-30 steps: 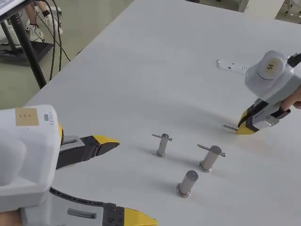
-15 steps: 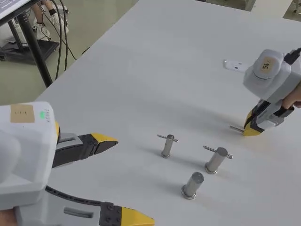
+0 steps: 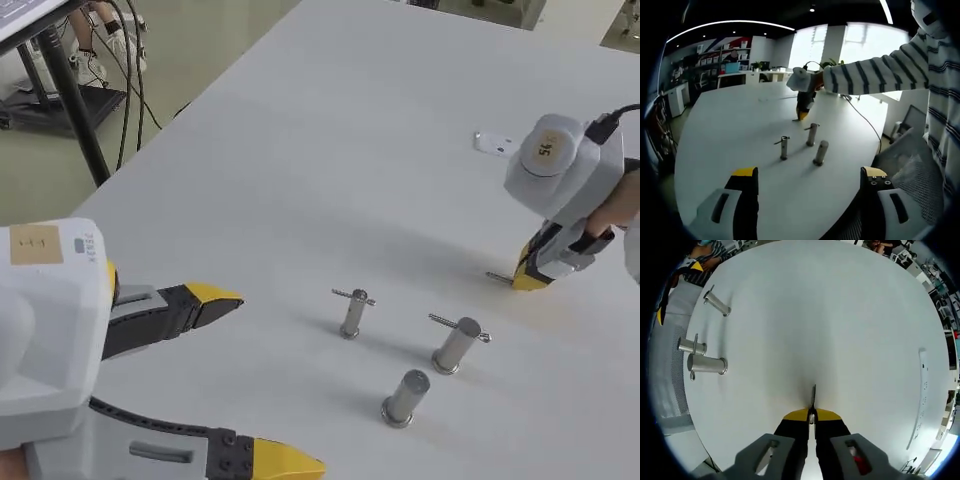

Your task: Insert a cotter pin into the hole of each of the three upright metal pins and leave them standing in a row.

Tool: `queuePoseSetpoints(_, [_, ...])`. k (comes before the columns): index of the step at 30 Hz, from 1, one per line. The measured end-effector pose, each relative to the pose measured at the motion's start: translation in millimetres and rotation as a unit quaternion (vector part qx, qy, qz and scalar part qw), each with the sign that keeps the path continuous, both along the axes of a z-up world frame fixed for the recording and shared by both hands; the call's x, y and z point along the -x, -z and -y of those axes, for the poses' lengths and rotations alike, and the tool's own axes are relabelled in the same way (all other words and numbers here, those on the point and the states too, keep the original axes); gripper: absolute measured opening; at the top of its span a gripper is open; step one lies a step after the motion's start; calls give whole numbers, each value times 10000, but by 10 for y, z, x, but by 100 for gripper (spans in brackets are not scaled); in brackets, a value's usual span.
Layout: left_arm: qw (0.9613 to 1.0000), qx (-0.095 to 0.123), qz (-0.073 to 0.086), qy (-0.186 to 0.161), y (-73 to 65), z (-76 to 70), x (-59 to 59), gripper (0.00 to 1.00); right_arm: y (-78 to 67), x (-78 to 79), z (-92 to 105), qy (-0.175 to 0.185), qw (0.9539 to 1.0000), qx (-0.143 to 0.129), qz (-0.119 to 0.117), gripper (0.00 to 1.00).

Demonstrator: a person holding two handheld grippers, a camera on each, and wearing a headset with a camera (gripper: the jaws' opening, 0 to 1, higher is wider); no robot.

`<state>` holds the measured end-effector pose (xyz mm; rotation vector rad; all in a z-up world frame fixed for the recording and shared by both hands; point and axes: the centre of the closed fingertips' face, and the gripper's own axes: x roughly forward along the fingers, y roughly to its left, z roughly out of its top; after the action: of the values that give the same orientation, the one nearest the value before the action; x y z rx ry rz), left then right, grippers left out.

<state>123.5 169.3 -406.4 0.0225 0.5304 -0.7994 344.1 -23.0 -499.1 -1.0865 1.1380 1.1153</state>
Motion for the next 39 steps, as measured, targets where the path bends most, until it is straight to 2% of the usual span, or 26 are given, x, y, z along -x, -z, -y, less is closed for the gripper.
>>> queuePoseSetpoints(4, [10000, 11, -27, 0, 16, -6, 20, 82, -26, -2, 4, -14, 10000, -35, 28, 0])
queuePoseSetpoints(9, [10000, -23, -88, 34, 55, -16, 51, 81, -48, -7, 14, 94, 9996, -220, 142, 0])
queuePoseSetpoints(14, [9999, 61, -58, 87, 37, 21, 49, 80, -45, -21, 12, 233, 9989, -354, 192, 0])
queuePoseSetpoints(24, [9995, 19, -129, 280, 71, 105, 64, 80, -52, -45, 15, 433, 9963, -674, 298, 0])
queuePoseSetpoints(29, [9995, 8, -130, 274, 67, 116, 45, 80, -129, -66, -5, 552, 9938, -889, 379, 0])
queuePoseSetpoints(35, [9997, 10, -63, 228, 39, 93, 8, 80, -307, -25, -37, 368, 9930, -978, 553, 0])
queuePoseSetpoints(39, [9996, -71, -40, 267, 50, 83, 0, 80, -464, 35, -71, 291, 9910, -1118, 680, 0])
